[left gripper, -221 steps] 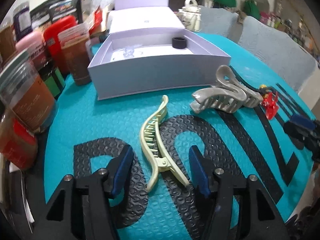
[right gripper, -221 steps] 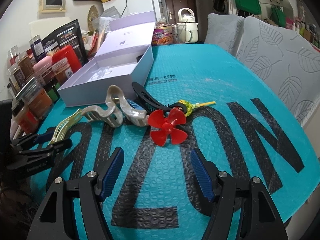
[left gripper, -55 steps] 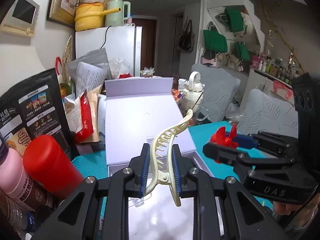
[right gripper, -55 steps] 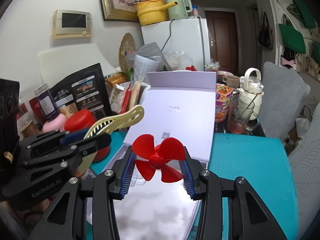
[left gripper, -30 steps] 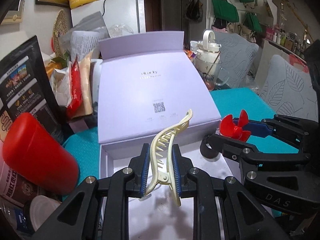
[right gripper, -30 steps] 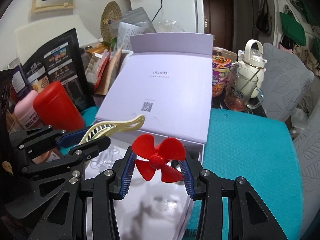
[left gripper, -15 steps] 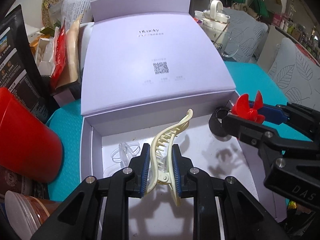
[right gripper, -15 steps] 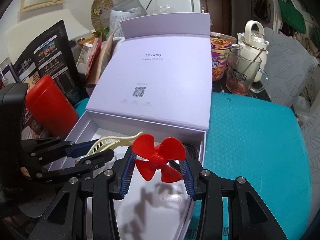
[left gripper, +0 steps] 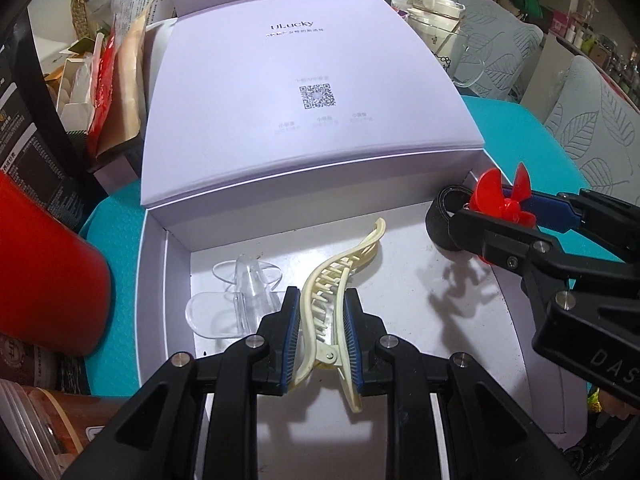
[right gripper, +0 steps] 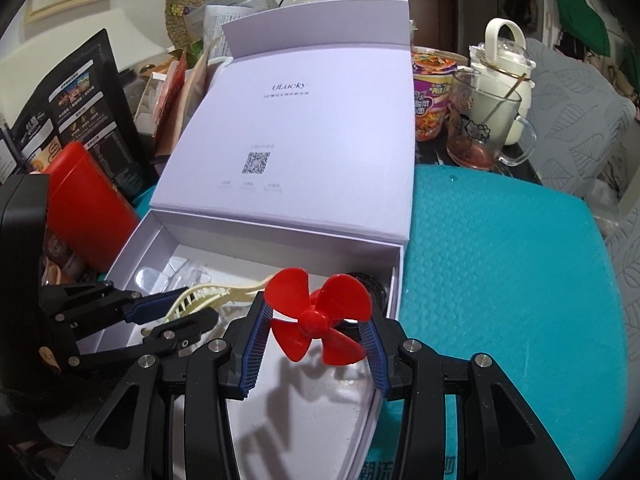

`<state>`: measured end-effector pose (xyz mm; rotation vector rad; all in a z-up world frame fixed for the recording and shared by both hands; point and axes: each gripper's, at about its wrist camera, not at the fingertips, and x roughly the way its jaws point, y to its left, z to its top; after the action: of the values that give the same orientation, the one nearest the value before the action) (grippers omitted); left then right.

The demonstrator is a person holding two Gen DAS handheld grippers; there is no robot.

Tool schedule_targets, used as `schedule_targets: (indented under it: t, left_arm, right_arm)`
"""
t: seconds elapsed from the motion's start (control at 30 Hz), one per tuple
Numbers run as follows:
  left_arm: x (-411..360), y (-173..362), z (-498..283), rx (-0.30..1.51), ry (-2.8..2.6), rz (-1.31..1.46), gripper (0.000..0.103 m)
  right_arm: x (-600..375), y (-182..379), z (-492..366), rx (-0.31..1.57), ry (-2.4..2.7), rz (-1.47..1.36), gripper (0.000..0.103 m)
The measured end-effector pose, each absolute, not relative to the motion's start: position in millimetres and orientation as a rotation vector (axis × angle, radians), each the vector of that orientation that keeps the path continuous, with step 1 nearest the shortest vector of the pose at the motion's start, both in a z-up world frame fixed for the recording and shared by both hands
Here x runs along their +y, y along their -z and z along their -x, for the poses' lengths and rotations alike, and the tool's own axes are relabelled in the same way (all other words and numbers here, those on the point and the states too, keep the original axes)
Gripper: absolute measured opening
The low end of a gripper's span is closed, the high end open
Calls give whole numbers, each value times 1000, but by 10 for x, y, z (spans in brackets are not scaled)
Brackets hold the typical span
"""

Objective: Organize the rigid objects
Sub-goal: 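Open the right gripper releasing the propeller while the left releases the cream clip in the box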

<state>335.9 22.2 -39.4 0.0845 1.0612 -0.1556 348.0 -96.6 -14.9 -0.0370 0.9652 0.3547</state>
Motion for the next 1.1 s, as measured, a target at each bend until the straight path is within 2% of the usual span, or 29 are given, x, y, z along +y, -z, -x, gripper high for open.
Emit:
schedule_targets:
  t: [0.33, 0.47, 0.67, 1.1]
  left_arm:
    - [183, 389, -3453, 1077, 117, -40, 21]
    - [285, 343, -3461, 1077, 99, 24, 22]
    - [323, 276, -3451, 1072, 63, 18, 25]
    - [294, 38, -3266, 998, 67, -7, 25]
  right_arm:
    - [-948, 187, -3492, 998, -358, 40, 44]
    - [-946, 122, -3454, 976, -351, 54, 54]
    - [-923, 57, -3425, 961, -347, 67, 54]
    - [-985, -215, -3308, 879, -328, 86, 54]
